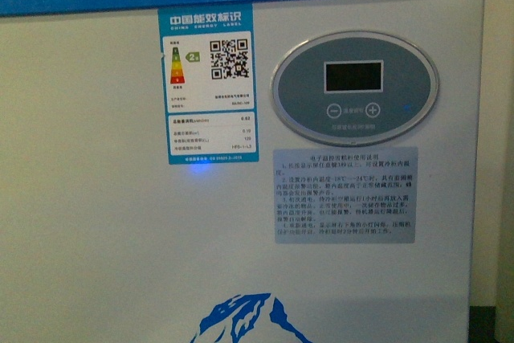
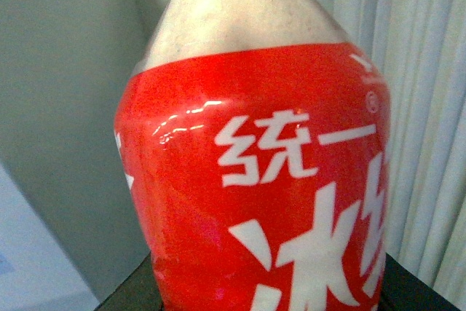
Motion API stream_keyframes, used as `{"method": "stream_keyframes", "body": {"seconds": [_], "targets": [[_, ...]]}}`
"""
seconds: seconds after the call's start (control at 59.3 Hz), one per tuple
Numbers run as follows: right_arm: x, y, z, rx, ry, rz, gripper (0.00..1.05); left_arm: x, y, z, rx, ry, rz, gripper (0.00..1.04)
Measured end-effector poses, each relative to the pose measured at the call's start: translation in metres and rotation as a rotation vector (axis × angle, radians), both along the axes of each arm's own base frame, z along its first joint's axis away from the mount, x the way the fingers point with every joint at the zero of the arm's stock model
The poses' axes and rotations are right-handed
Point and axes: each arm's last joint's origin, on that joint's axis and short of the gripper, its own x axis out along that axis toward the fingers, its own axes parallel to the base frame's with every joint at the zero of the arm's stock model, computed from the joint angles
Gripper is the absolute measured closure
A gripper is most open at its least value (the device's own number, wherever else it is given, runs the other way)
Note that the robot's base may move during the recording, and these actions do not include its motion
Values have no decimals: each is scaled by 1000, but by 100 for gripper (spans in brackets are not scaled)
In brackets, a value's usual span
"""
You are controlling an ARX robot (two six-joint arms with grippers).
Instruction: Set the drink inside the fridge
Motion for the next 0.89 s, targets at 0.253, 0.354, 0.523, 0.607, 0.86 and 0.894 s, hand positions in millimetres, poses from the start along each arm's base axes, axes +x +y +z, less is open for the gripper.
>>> {"method": "stream_keyframes", "body": {"seconds": [0.253, 0.354, 0.523, 0.607, 0.86, 0.894], "targets": [[-20, 10, 3, 33, -90, -59, 65, 0, 0, 0, 0, 0, 0, 8], [-20, 13, 0, 34, -98, -58, 65, 0, 0, 0, 0, 0, 0, 8], [-16, 16, -19, 11, -59, -86, 66, 0, 0, 0, 0, 0, 0, 8], [-16, 16, -19, 9, -57, -88, 66, 0, 0, 0, 0, 0, 0, 8], [-16, 16, -20, 8, -57, -87, 66, 0, 0, 0, 0, 0, 0, 8], [-16, 16, -20, 9, -59, -87, 66, 0, 0, 0, 0, 0, 0, 8]]}}
